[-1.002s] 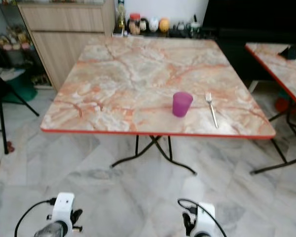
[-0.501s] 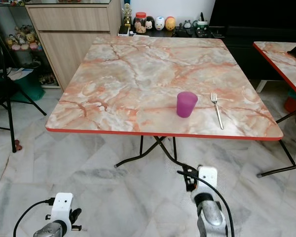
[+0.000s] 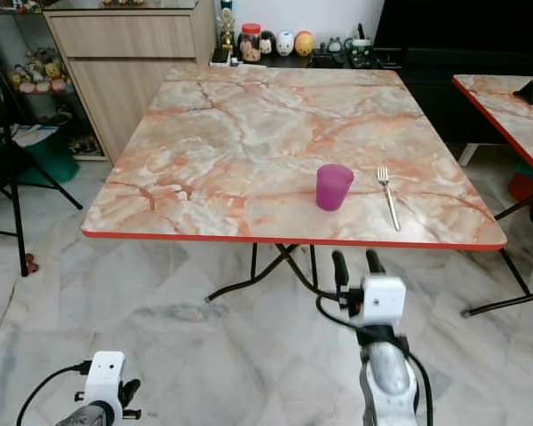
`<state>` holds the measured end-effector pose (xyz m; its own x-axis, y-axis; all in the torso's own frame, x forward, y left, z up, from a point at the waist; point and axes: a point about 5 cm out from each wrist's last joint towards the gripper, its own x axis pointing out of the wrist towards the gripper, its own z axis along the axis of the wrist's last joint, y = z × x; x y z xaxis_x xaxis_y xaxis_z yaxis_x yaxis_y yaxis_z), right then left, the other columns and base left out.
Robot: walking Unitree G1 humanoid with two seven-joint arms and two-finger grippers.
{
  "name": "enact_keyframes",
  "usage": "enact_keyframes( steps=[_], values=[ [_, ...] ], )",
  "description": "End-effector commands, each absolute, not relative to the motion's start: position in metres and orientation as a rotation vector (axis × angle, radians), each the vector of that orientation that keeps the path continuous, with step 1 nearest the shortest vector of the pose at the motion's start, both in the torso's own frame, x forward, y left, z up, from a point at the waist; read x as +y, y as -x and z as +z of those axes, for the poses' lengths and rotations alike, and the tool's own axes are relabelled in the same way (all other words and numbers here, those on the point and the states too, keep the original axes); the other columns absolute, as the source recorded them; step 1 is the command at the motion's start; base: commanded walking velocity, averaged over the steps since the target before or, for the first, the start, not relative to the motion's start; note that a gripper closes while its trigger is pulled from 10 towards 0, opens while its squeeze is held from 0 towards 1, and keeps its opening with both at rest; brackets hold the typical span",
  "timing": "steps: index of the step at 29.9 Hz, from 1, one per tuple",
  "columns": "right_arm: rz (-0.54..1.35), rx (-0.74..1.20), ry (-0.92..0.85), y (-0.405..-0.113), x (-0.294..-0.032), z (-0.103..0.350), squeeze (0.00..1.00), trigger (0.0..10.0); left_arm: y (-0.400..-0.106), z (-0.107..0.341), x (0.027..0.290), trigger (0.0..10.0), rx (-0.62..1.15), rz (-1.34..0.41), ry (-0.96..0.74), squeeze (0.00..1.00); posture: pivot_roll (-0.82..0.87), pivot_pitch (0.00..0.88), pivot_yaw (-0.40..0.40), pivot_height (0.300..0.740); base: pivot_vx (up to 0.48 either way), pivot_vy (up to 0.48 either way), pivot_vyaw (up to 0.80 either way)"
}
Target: Setting the table
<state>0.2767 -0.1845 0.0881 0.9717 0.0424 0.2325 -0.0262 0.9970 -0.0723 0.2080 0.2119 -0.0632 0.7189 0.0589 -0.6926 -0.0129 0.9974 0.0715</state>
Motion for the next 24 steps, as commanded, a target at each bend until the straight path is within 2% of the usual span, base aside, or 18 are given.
enact_keyframes(
  steps=[1, 15, 24],
  values=[
    [0.028, -0.243, 0.047, -0.2802, -0.1828, 0.0928, 0.0, 10.0, -0.2091, -0.0627, 0.2117, 10.0, 0.767, 0.032, -0.073, 0.0, 0.04, 0.0, -0.027, 0.724, 0.0, 0.0, 0.0],
    [0.036, -0.206, 0.042, -0.2849, -0.1783, 0.0957, 0.0, 10.0, -0.2109, -0.0621, 0.2084, 10.0, 0.755, 0.036, -0.07, 0.0, 0.04, 0.0, -0.034, 0.724, 0.0, -0.407, 0.0],
    [0.023, -0.199, 0.041, -0.286, -0.1809, 0.0981, 0.0, 10.0, -0.2124, -0.0614, 0.2066, 10.0, 0.748, 0.03, -0.067, 0.0, 0.04, 0.0, -0.034, 0.724, 0.0, 0.0, 0.0]
  ],
)
